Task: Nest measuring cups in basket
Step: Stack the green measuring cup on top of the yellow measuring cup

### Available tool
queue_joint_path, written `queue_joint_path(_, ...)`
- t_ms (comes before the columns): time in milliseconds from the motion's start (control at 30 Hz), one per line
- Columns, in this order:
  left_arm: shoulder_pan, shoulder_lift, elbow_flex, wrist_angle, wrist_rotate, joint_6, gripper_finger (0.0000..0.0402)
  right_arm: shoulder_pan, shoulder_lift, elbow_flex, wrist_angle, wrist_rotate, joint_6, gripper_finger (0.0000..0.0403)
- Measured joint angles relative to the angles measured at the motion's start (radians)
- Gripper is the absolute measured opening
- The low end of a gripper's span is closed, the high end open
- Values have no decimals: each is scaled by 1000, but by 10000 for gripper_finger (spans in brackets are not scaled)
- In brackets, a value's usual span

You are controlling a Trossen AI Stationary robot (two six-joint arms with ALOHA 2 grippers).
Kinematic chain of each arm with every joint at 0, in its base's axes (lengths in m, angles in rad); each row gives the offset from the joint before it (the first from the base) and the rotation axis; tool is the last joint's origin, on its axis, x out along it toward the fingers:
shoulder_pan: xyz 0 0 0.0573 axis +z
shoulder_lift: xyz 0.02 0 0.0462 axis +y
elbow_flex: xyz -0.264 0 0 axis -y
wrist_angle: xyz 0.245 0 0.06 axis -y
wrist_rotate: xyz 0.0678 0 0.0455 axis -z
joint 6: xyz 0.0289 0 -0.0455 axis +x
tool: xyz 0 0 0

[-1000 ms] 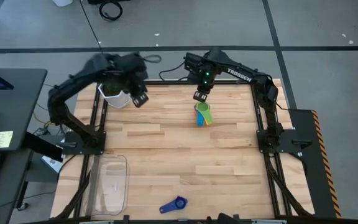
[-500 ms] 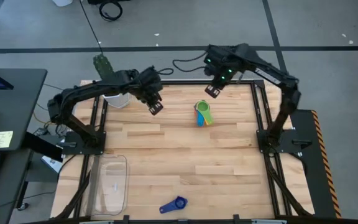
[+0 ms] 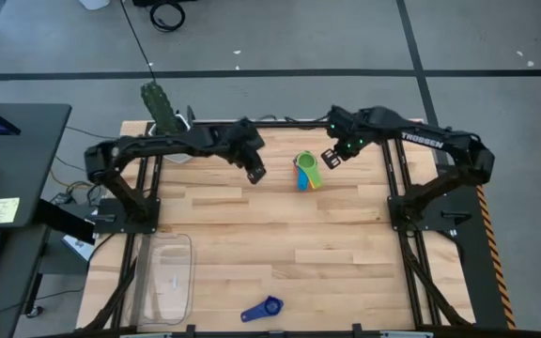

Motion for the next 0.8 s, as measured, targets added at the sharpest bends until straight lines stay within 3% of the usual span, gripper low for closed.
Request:
queue_joint_path(367,-76,225,0,223,3,70,1,-4,30,-202,253,-43,23,2)
queue_joint_path(467,-85,281,0,294,74,125,1,-4,32,-247,330,-44,27,2)
queue_joint_path(567,-91,325,0,350,118,134,1,-4,32,-263,347,-44,25,2)
queue_joint_path(800,-94,361,0,376,91,165,0,-2,46,-289,394,-61,13,2)
